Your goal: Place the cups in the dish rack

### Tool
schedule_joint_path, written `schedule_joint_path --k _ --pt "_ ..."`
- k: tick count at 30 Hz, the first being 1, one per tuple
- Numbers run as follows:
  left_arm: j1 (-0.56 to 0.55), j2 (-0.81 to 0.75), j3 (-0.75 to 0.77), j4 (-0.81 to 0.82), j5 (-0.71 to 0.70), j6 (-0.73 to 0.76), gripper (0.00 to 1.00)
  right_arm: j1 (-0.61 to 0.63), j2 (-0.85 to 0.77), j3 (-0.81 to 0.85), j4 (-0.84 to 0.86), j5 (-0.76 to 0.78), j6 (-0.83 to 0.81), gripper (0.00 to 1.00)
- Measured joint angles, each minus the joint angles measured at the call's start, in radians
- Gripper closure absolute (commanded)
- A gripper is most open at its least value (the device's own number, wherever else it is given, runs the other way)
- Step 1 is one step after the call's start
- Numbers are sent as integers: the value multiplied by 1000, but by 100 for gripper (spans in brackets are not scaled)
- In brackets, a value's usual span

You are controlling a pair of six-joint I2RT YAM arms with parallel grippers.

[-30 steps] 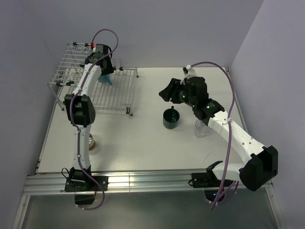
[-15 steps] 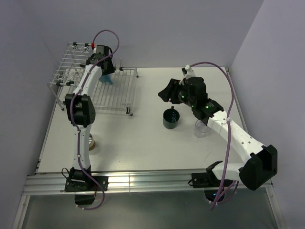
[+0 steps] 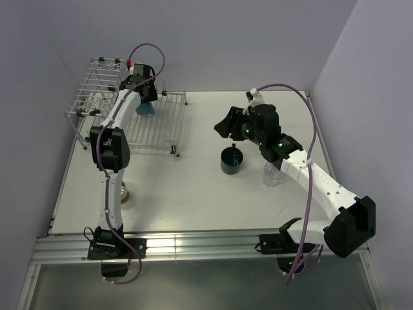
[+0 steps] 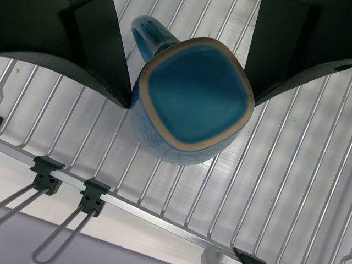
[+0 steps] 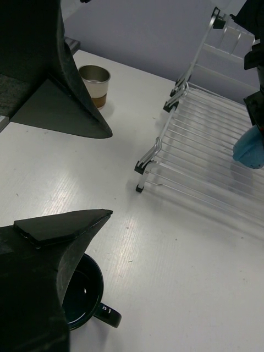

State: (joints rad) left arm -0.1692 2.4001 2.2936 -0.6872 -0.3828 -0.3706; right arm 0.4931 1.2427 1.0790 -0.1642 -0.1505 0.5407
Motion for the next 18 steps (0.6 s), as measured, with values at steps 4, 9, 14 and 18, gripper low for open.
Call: schedule_joint_path --k 4,9,14,18 --pt "-3 -4 -11 11 -7 5 16 0 0 0 0 3 -3 38" --pt "-9 -19 -41 29 -16 14 1 0 0 0 0 7 -11 38" --pt "-23 -66 -106 48 -29 16 1 0 2 0 0 8 -16 37" --pt "-34 -100 -115 65 -42 19 1 0 3 0 0 9 -19 37"
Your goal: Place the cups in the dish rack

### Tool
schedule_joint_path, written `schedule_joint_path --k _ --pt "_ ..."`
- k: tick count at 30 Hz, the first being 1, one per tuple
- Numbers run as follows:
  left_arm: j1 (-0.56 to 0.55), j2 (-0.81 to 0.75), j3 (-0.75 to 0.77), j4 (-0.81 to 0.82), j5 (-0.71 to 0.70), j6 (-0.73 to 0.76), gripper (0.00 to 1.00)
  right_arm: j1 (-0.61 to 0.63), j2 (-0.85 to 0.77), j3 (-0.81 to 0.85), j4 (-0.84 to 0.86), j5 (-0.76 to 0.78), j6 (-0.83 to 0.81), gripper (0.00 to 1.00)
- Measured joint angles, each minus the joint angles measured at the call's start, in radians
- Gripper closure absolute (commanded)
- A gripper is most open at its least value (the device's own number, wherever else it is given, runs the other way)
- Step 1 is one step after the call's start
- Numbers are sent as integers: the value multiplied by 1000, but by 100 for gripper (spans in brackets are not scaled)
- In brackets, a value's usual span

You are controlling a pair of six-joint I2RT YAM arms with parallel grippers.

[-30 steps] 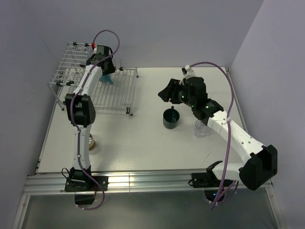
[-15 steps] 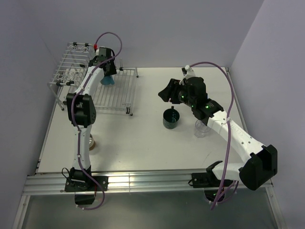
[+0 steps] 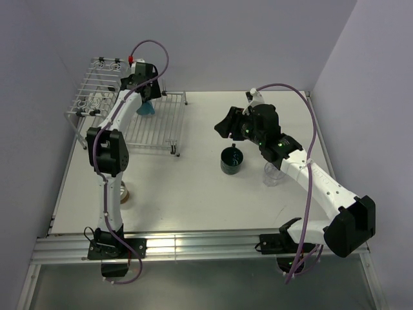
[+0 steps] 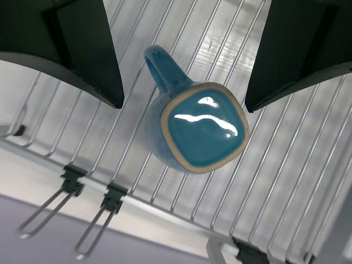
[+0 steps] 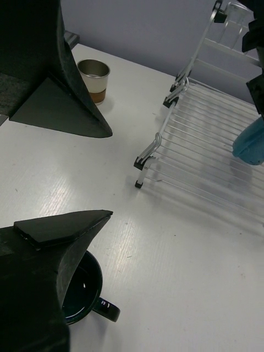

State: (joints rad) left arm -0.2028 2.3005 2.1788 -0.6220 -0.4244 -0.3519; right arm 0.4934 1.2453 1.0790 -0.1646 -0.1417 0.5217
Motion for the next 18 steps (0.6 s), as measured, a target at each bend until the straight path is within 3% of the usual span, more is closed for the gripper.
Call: schedule_joint_path --k 9,18 --pt "-28 -85 -29 37 -30 13 1 0 0 0 -2 17 -10 37" --pt "-110 -245 -163 26 -64 -3 1 19 -9 1 -32 80 -41 37"
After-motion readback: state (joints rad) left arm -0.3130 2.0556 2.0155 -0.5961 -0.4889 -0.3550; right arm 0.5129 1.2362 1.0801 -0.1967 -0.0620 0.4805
